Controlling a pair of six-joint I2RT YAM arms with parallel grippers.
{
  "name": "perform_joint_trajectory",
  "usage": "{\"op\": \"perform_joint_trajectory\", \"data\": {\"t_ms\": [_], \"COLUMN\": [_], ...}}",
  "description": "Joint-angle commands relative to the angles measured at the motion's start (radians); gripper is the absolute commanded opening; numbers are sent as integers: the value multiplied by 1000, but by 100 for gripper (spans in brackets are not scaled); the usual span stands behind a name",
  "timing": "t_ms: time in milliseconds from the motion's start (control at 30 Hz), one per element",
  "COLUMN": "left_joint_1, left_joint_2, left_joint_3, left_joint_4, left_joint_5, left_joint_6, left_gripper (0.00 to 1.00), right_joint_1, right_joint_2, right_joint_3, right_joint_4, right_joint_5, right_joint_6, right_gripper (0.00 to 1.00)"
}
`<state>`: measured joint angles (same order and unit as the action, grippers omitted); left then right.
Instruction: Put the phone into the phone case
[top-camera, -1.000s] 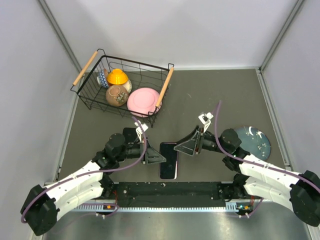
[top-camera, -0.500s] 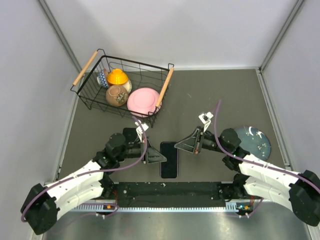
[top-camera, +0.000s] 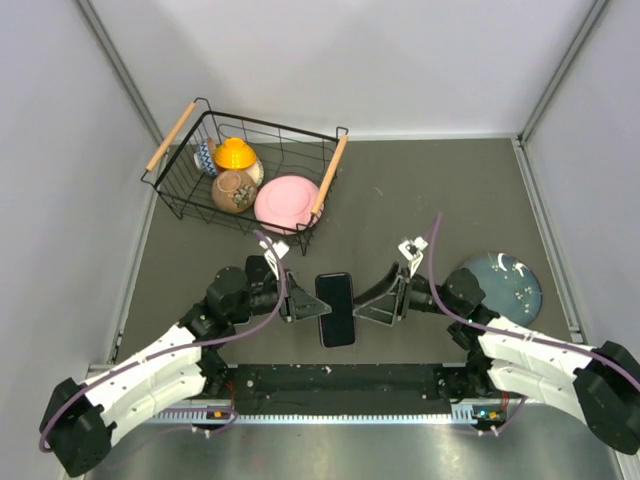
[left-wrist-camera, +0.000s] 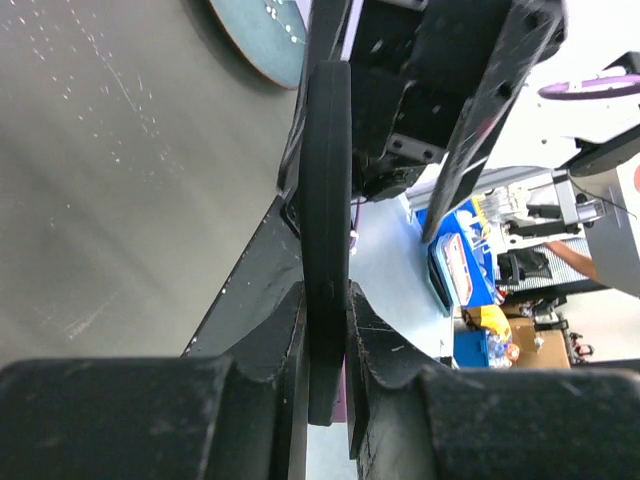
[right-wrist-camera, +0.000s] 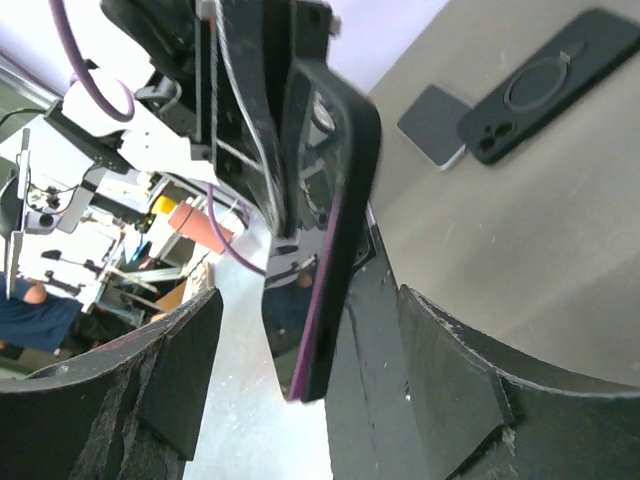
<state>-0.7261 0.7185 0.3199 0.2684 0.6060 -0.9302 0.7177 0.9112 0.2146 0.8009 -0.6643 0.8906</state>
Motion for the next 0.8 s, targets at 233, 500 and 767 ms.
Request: {"op": "perform_joint_trajectory", "data": {"t_ms": [233,500,767], "left_joint_1": [5,5,5], "left_joint_2": [73,139,82], "left_joint_3": [2,-9,8], "left_joint_4": [290,370,275], "left_joint_5": [26,87,115], "left_joint_6": [-108,-151,-105], "left_gripper": [0,3,54], "right_joint_1": [38,42,2], "right_joint_2": [44,210,158], "right_joint_3": [-49,-60,-46], "right_joint_4": [202,449,452], "right_joint_5": [0,12,127], "right_joint_6": [51,131,200], "right_gripper": [62,14,0]}}
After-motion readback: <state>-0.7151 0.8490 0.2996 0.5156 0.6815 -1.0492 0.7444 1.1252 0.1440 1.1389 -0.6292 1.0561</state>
